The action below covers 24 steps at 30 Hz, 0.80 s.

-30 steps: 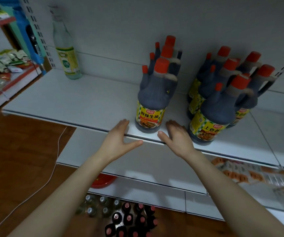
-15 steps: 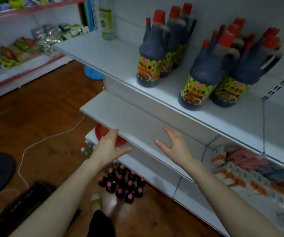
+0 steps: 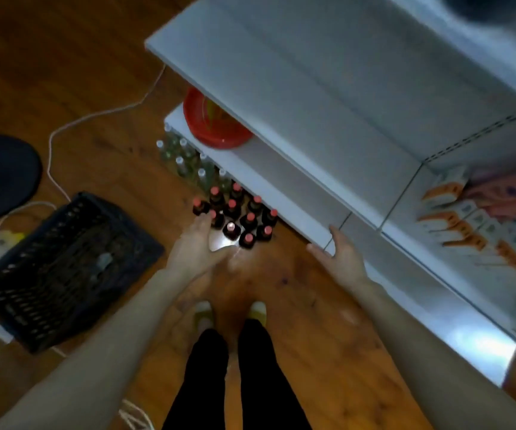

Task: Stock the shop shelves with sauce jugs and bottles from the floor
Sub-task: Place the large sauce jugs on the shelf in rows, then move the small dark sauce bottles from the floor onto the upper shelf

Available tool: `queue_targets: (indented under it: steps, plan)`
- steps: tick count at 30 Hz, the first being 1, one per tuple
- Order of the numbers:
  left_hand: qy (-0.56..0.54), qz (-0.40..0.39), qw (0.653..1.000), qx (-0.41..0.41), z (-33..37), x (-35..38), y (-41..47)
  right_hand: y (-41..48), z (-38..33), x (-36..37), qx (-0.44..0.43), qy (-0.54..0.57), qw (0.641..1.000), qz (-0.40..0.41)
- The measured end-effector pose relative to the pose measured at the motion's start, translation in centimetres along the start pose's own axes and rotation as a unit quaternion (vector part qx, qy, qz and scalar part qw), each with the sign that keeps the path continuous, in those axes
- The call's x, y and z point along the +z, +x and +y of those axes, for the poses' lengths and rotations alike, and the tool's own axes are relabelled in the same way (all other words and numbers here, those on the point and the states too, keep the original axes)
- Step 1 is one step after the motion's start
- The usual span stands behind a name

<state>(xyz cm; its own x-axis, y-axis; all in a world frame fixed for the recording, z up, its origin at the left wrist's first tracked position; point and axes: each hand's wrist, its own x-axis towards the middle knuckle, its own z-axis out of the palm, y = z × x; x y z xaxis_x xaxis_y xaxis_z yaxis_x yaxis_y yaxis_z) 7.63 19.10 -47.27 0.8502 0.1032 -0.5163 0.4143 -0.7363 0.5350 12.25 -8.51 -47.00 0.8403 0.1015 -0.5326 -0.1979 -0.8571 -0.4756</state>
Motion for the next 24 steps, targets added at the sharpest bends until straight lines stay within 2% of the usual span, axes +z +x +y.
queue_targets:
  steps: [4,6,7,10,16,21,24]
  plan:
    - [-0.008,-0.022,0.998,-0.060,-5.4,7.3,2.9,3.0,3.5,7.2,0.057,0.044,0.997,-0.030]
    - [-0.032,-0.086,0.994,-0.062,-8.4,12.9,4.8,5.0,5.5,10.9,0.082,0.055,0.995,-0.035]
    - [-0.059,-0.093,0.991,-0.072,-9.8,15.7,6.1,6.2,6.7,12.8,0.091,0.059,0.993,-0.035]
    - [-0.003,-0.043,0.997,-0.057,-13.2,20.1,10.5,10.4,10.5,18.9,0.114,0.084,0.989,-0.034]
    - [0.030,-0.043,0.997,0.056,-20.7,31.2,20.2,20.5,18.1,30.8,0.119,0.117,0.986,-0.013]
    - [0.042,-0.003,0.990,0.131,-25.4,38.1,27.6,28.5,22.1,37.4,0.072,0.179,0.981,0.025]
    - [0.031,0.055,0.986,0.152,-26.5,41.1,30.5,31.9,23.2,39.9,0.016,0.223,0.973,0.060]
